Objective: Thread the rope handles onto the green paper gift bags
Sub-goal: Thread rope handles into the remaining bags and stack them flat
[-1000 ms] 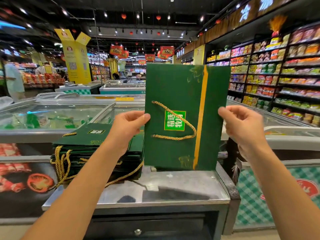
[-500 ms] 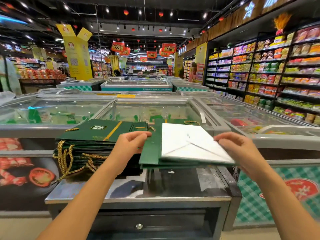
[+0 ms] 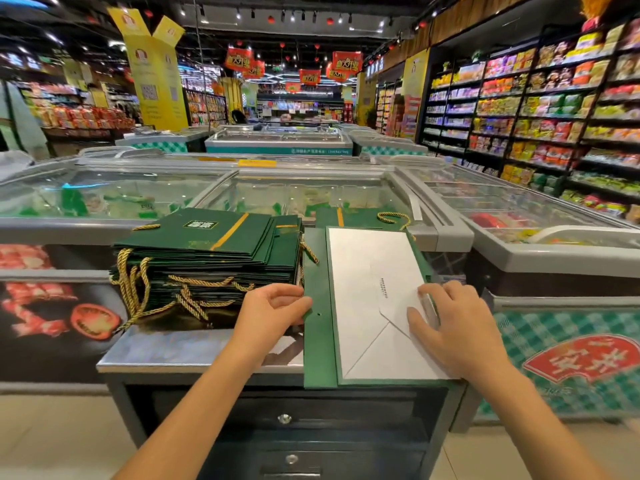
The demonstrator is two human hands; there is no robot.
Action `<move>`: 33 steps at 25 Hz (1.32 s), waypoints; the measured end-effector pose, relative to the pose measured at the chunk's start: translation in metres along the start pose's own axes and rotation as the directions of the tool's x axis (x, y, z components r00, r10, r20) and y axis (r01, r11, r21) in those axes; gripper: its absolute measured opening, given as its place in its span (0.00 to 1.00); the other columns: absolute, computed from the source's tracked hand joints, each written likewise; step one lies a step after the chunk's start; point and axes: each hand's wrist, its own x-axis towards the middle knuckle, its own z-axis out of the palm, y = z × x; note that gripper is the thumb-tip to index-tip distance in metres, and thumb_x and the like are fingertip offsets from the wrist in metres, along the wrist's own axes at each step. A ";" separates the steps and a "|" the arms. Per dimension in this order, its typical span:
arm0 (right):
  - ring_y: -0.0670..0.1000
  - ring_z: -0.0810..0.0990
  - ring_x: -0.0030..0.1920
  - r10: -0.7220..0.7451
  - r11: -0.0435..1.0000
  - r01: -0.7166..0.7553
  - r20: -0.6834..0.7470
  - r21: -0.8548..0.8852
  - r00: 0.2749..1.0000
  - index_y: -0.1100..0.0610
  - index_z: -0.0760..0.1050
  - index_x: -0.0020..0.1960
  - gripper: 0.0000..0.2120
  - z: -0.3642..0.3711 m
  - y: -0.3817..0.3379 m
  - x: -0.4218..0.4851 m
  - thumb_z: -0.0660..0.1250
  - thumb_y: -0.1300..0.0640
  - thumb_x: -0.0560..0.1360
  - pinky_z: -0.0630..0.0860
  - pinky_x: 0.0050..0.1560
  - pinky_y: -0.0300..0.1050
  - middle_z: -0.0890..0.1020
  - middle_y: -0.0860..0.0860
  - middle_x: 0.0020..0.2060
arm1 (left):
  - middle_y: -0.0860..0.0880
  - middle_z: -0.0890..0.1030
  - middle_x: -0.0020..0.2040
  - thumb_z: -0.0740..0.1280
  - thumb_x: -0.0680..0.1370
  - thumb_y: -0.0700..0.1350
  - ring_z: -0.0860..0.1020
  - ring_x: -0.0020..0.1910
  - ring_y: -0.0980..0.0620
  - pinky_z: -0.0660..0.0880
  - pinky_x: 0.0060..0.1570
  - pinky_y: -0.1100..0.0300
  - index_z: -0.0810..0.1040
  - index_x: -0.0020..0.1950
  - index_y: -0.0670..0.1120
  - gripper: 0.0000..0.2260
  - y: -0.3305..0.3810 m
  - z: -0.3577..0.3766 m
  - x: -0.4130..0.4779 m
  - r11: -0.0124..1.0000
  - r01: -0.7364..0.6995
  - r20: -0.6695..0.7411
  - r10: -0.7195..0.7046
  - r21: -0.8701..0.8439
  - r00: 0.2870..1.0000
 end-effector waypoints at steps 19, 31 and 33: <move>0.54 0.76 0.53 -0.208 0.968 0.189 0.104 0.167 0.973 0.54 0.79 0.59 0.19 0.030 -0.108 0.099 0.66 0.40 0.78 0.77 0.51 0.52 0.79 0.52 0.51 | 0.50 0.83 0.39 0.77 0.74 0.44 0.79 0.36 0.52 0.80 0.43 0.56 0.79 0.55 0.48 0.13 -0.008 -0.007 0.003 0.937 -0.198 0.252 0.125 0.289 0.960; 0.50 0.75 0.35 0.055 0.099 -0.330 0.326 0.939 0.944 0.62 0.73 0.60 0.12 0.003 -0.113 0.131 0.67 0.69 0.78 0.72 0.37 0.42 0.80 0.54 0.36 | 0.47 0.81 0.38 0.74 0.76 0.39 0.80 0.29 0.51 0.77 0.32 0.61 0.77 0.57 0.45 0.12 -0.005 -0.009 0.004 0.960 -0.140 0.218 0.087 0.242 0.972; 0.48 0.72 0.33 0.021 0.167 -0.286 0.287 0.943 0.958 0.60 0.77 0.61 0.13 -0.013 -0.101 0.130 0.71 0.65 0.77 0.67 0.35 0.42 0.81 0.53 0.36 | 0.47 0.82 0.39 0.74 0.76 0.39 0.80 0.29 0.51 0.77 0.33 0.61 0.77 0.57 0.45 0.12 -0.005 -0.009 0.005 0.959 -0.139 0.221 0.084 0.246 0.972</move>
